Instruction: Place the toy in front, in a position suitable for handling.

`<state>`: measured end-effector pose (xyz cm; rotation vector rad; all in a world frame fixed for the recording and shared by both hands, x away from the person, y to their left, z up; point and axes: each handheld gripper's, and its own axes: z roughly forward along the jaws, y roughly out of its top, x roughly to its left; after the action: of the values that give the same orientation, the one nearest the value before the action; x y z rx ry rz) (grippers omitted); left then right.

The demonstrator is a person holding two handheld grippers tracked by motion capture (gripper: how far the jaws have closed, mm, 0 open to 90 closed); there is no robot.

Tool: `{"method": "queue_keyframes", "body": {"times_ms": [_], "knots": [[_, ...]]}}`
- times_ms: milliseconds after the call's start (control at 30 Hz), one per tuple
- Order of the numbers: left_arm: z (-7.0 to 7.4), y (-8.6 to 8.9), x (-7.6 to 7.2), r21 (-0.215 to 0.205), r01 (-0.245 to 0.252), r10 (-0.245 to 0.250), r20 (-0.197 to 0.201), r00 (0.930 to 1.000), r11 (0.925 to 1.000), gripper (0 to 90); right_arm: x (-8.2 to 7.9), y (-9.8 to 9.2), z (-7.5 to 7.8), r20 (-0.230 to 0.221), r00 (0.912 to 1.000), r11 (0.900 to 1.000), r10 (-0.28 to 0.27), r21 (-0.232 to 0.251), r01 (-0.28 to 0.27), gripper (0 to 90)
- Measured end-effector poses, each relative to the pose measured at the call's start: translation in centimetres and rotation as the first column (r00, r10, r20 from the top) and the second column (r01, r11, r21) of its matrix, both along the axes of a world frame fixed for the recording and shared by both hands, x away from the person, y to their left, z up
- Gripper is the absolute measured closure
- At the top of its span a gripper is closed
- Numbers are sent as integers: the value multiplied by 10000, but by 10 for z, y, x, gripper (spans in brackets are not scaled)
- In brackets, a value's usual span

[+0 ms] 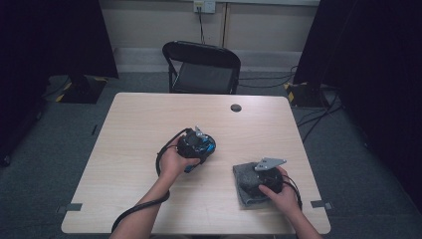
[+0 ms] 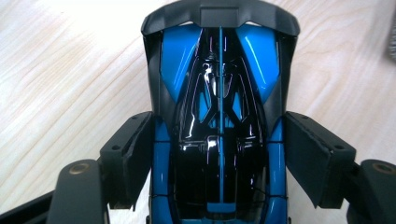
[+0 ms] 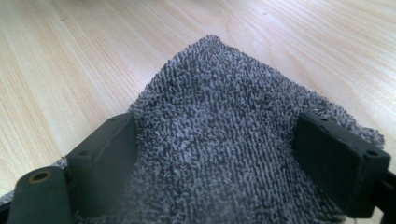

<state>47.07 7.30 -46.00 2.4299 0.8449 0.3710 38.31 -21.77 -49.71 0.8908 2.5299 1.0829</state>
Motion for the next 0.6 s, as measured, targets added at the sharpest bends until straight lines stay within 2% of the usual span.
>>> {"method": "queue_keyframes", "body": {"times_ms": [133,167,333,567,600], "knots": [[-10,-4,5,24,125,-124,-186,9997,9999,281,0,0,0,5,10000,10000,-2,21,2,133],[-11,-4,6,-151,64,-67,-170,9998,9999,281,0,0,0,13,10000,10000,3,34,-3,133],[-13,-3,10,-495,79,-94,-297,9995,9987,282,0,-1,-1,3,10000,10000,2,83,-2,133],[-15,1,10,-740,53,-71,-252,9997,9972,281,0,-1,-1,12,10000,10000,7,95,-7,133],[-16,1,10,-819,-73,51,-268,9996,9966,280,0,-1,-1,21,10000,10000,6,93,-6,133]]}}
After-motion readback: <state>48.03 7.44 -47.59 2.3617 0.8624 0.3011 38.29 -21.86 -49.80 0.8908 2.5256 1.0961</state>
